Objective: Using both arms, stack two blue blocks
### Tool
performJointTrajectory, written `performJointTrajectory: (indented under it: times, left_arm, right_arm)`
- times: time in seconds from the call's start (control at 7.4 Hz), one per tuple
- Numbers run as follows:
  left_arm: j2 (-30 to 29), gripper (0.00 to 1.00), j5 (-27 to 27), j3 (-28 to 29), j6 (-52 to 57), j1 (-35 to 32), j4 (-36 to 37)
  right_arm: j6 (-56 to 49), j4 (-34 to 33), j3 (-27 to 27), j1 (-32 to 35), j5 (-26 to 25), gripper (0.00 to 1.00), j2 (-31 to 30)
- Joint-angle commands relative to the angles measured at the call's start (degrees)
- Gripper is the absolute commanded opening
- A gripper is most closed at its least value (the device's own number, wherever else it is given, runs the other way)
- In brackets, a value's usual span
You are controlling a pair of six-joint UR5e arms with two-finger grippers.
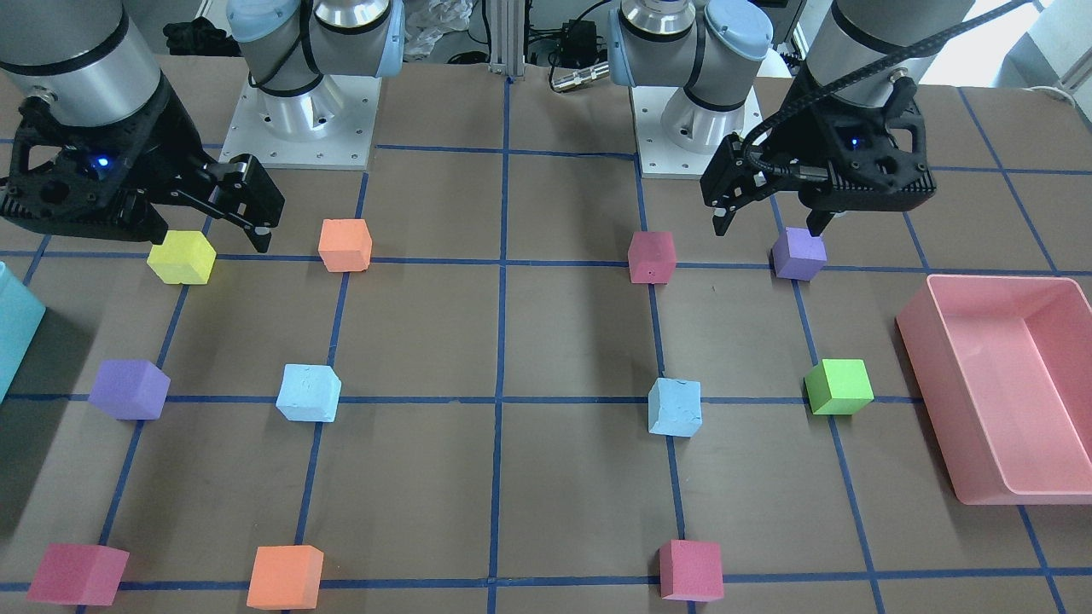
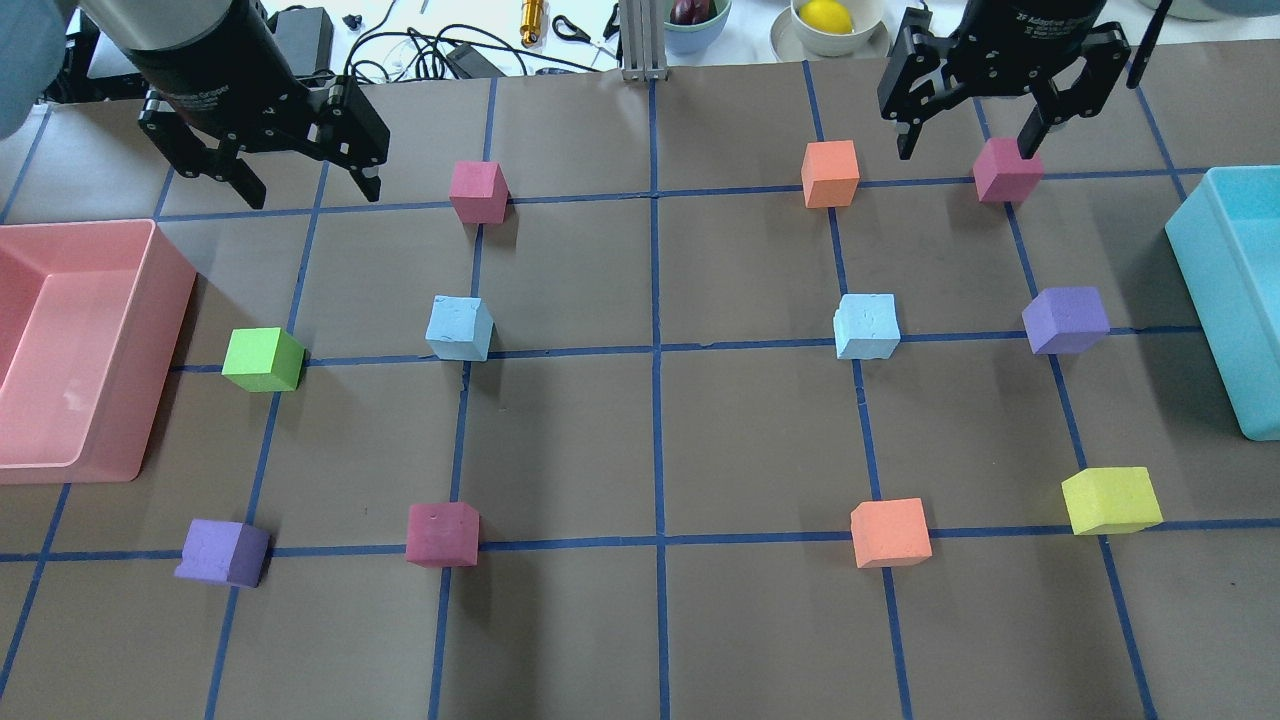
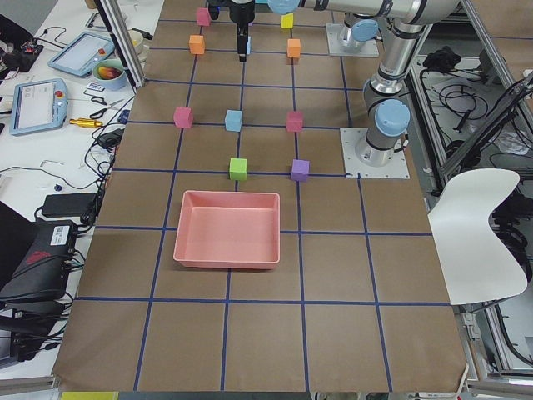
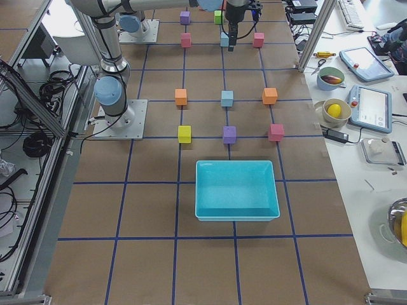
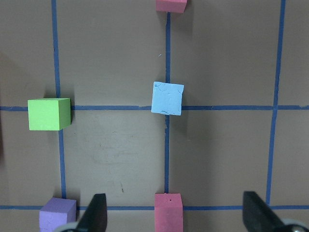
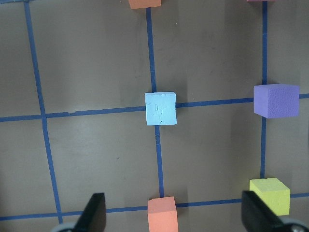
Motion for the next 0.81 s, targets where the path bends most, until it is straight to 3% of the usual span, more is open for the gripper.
performJointTrajectory:
  times: [0.0, 0.41, 0.68]
  left_arm:
    - [0.1, 1.00, 0.0, 0.0, 0.0, 0.0, 0.0]
    - [-0.1, 1.00, 0.0, -0.1, 0.0, 0.0, 0.0]
    - [0.2, 1.00, -0.1, -3.3, -0.5, 0.0, 0.0]
  right_arm:
    - [0.3, 0.1, 0.1, 0.0, -0.4, 1.00, 0.5]
    - [0.3, -2.1, 2.4, 0.0, 0.0, 1.00, 6.9]
    - [0.3, -11.2, 6.4, 0.0, 0.3, 1.00, 12.7]
